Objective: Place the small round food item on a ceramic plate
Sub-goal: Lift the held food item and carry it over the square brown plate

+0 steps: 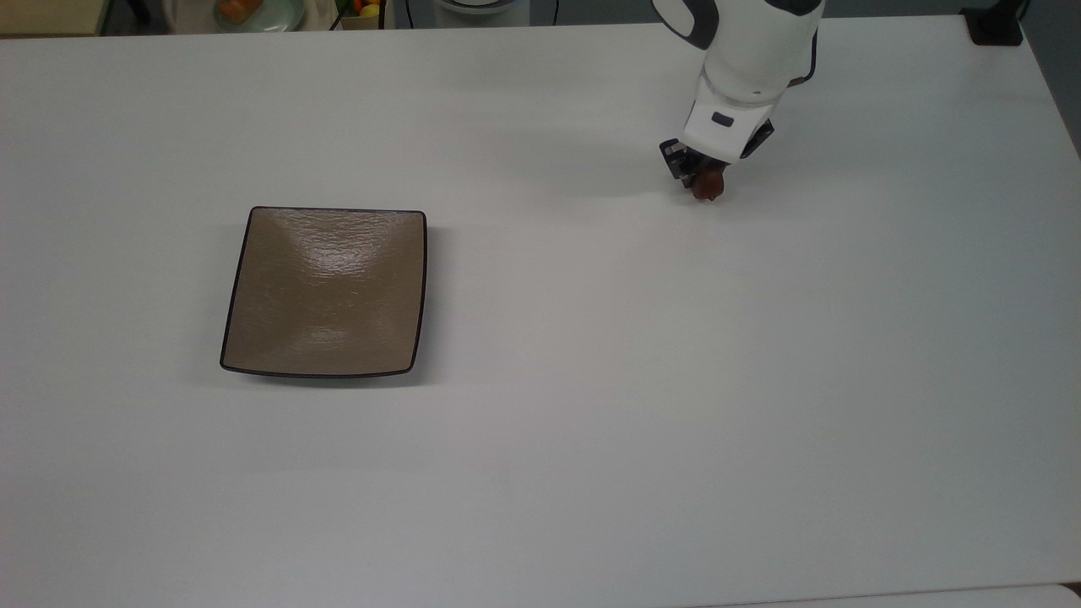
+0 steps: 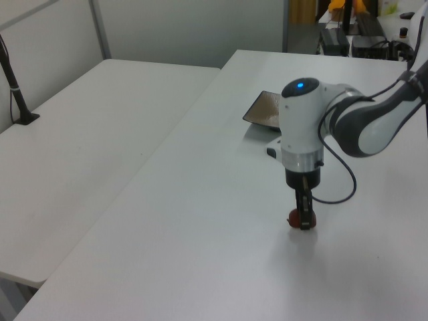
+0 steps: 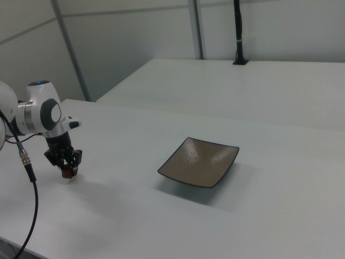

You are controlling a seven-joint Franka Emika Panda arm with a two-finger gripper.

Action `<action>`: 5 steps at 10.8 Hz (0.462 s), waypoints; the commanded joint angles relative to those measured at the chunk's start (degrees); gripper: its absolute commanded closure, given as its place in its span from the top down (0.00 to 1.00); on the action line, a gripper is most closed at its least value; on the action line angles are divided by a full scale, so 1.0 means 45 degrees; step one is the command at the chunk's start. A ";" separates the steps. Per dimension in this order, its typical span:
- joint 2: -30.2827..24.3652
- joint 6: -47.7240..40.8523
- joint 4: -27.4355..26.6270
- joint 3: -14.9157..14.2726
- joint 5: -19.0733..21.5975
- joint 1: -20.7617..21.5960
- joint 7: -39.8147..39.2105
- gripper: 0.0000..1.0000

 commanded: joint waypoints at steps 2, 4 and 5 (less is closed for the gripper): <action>-0.1679 -0.1529 0.0472 -0.0210 -0.0070 -0.0645 -0.0432 0.38; -0.2636 -0.2718 0.0764 -0.1008 0.0242 -0.0823 -0.1817 0.39; -0.2989 -0.3266 0.1076 -0.1573 0.0630 -0.0823 -0.2345 0.38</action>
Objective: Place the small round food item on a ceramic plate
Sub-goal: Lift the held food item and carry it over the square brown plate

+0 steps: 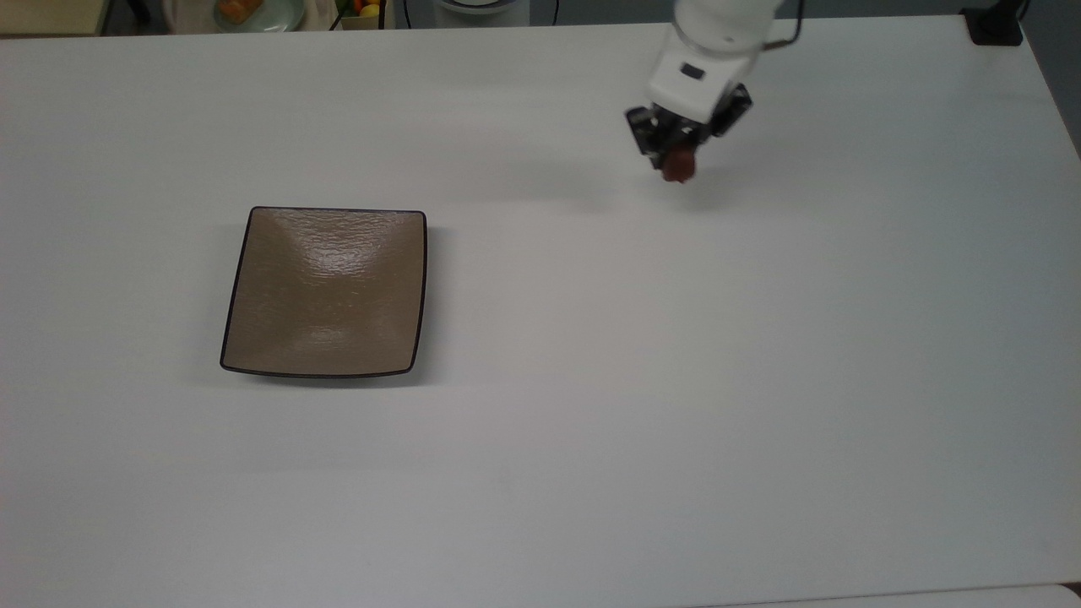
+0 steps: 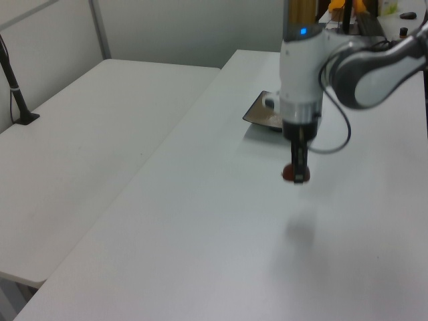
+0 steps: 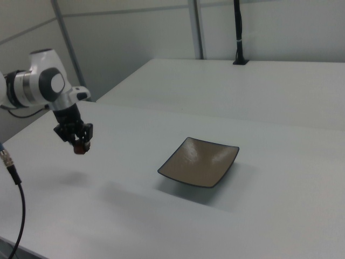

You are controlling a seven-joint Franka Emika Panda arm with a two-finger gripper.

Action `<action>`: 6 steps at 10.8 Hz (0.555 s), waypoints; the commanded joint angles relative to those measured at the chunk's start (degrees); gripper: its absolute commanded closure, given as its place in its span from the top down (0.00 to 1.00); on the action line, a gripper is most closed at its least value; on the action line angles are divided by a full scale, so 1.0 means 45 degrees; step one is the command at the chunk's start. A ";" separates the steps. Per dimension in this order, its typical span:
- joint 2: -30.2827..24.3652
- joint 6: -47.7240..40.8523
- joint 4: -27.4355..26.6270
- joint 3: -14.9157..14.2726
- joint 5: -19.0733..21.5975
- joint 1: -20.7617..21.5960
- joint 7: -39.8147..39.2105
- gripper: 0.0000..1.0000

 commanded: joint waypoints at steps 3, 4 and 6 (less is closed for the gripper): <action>-0.1623 -0.2211 0.0944 -0.2493 0.0795 0.0013 -0.2474 0.39; -0.1837 -0.2212 0.0945 -0.2923 0.0795 -0.0006 -0.2923 0.39; -0.1820 -0.2077 0.0965 -0.3685 0.0775 -0.0006 -0.3861 0.39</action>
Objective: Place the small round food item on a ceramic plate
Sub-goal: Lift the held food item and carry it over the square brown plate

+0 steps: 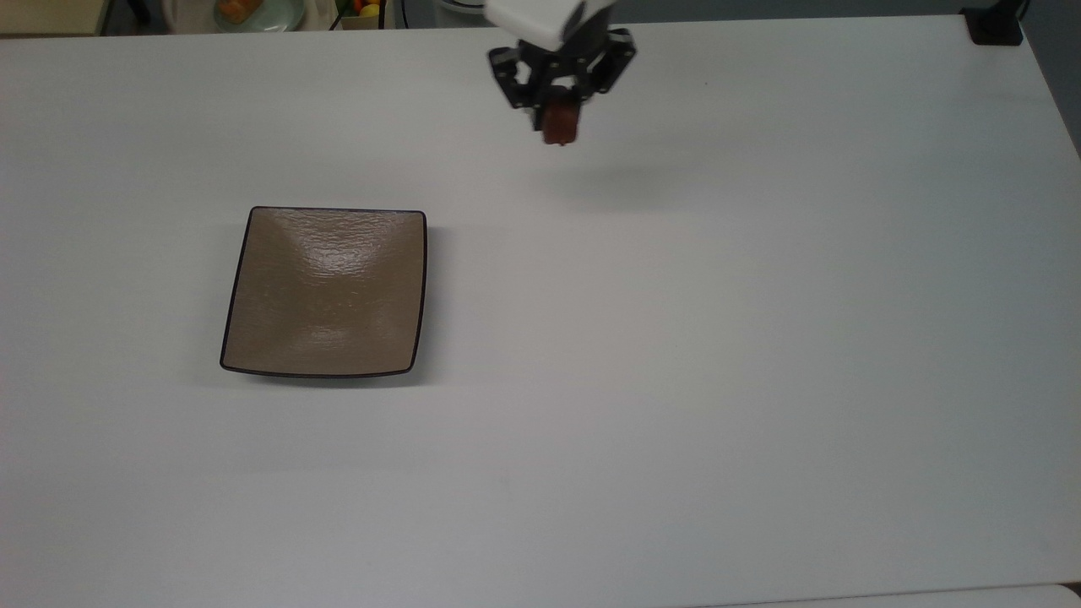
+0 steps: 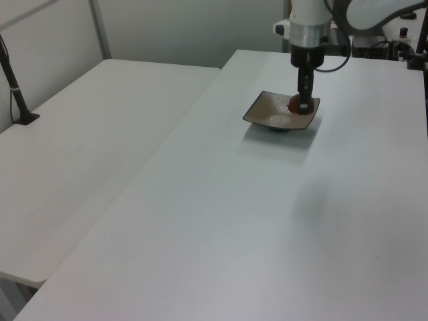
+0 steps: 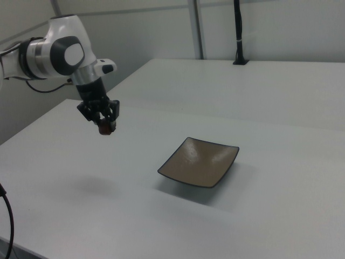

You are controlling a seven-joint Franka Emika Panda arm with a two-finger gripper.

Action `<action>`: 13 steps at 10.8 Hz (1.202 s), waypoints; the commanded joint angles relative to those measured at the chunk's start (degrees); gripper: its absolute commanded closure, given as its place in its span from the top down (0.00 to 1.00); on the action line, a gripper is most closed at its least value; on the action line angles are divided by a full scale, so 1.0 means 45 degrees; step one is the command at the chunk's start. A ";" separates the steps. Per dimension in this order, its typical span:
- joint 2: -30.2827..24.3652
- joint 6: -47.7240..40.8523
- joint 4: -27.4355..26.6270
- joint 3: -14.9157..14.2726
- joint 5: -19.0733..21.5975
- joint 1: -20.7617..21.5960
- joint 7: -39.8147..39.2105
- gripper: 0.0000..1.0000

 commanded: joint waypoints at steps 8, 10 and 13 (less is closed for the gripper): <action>0.1062 0.2918 0.0278 -0.2453 0.0197 -0.0774 -0.2895 0.40; 0.1881 0.4147 0.0297 -0.2453 0.0178 -0.1378 -0.3192 0.41; 0.3093 0.5751 0.0298 -0.2453 0.0002 -0.1906 -0.3601 0.42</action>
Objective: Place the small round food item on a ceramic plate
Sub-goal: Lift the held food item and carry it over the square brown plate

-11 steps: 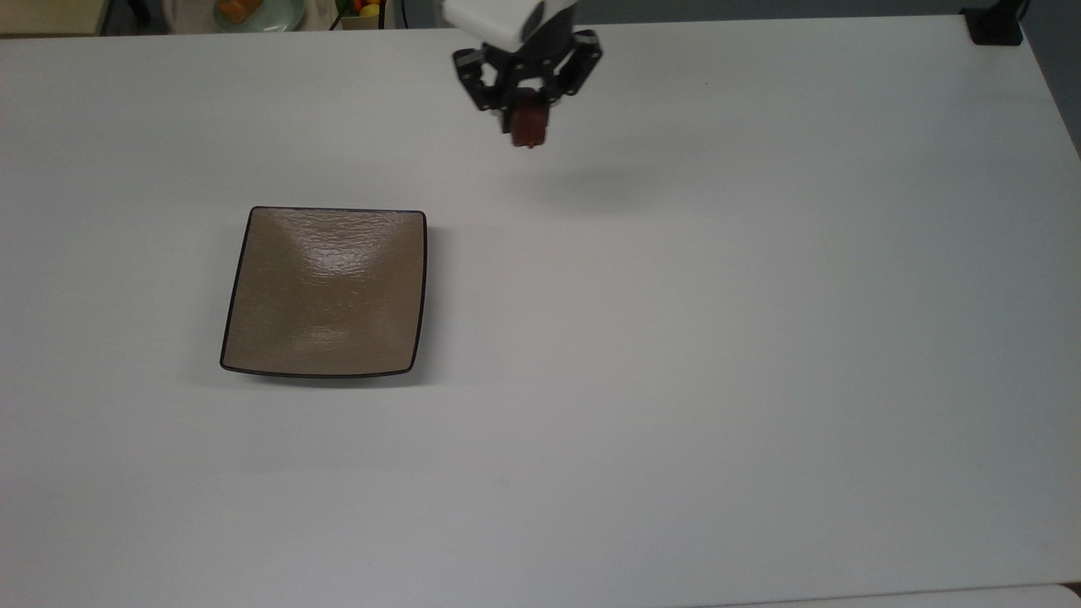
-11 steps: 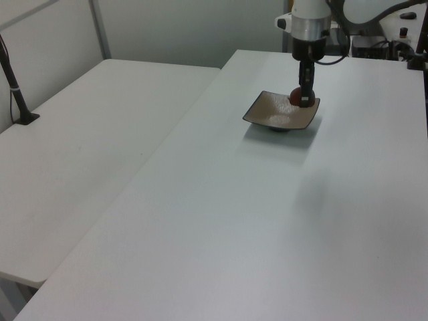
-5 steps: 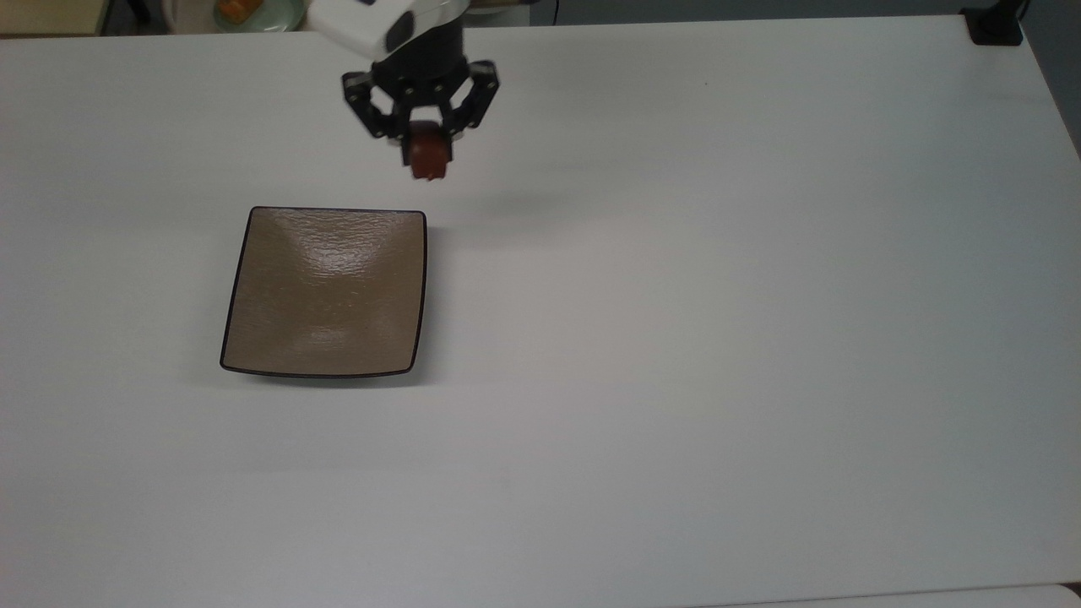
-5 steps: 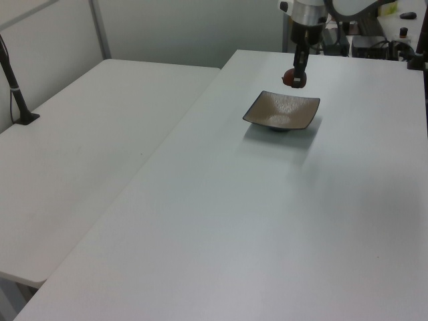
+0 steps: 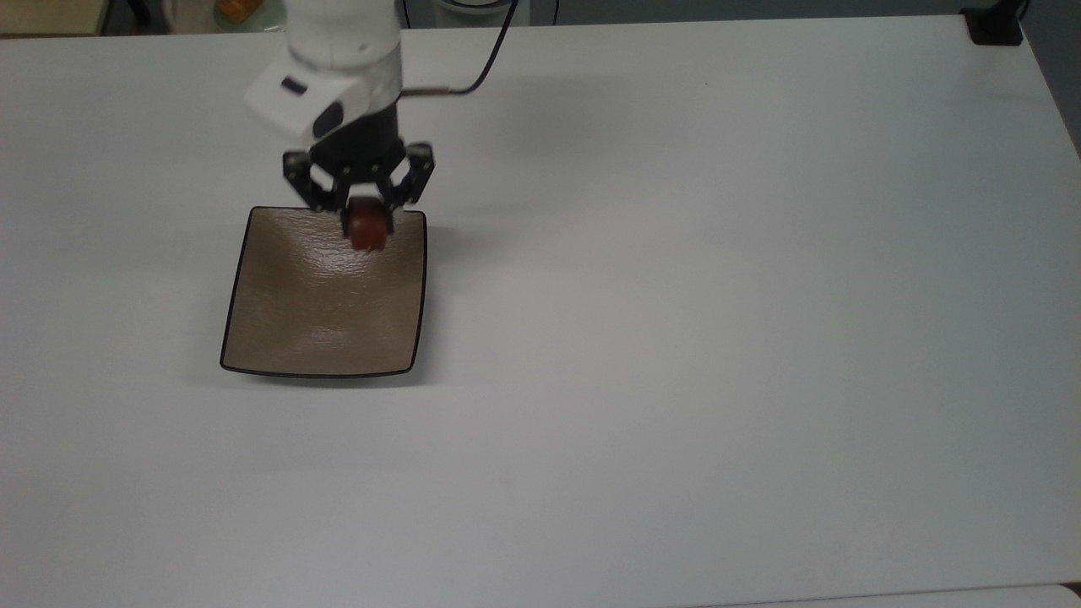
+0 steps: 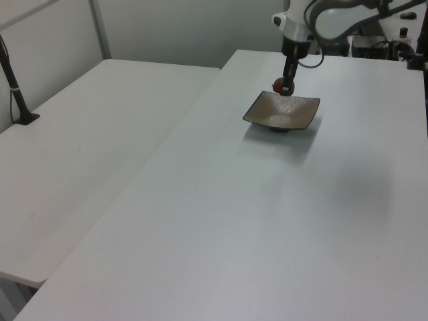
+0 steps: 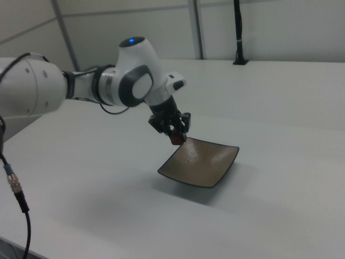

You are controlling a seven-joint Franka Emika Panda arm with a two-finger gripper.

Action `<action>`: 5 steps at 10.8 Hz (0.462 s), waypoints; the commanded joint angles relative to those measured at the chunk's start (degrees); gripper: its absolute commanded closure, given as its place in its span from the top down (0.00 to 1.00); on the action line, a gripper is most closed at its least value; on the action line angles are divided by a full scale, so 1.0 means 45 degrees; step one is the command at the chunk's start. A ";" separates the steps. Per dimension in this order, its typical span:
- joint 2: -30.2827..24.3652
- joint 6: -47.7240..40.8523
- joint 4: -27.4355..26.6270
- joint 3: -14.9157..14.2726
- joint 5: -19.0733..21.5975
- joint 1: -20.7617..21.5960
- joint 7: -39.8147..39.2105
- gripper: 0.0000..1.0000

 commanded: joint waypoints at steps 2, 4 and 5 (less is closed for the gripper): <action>0.1533 0.1494 0.0190 -0.0136 -0.0056 -0.0431 -0.0883 0.42; 0.2216 0.2116 0.0170 -0.0195 -0.0271 -0.0491 -0.0903 0.42; 0.2432 0.2546 0.0170 -0.0214 -0.0252 -0.0510 -0.0883 0.42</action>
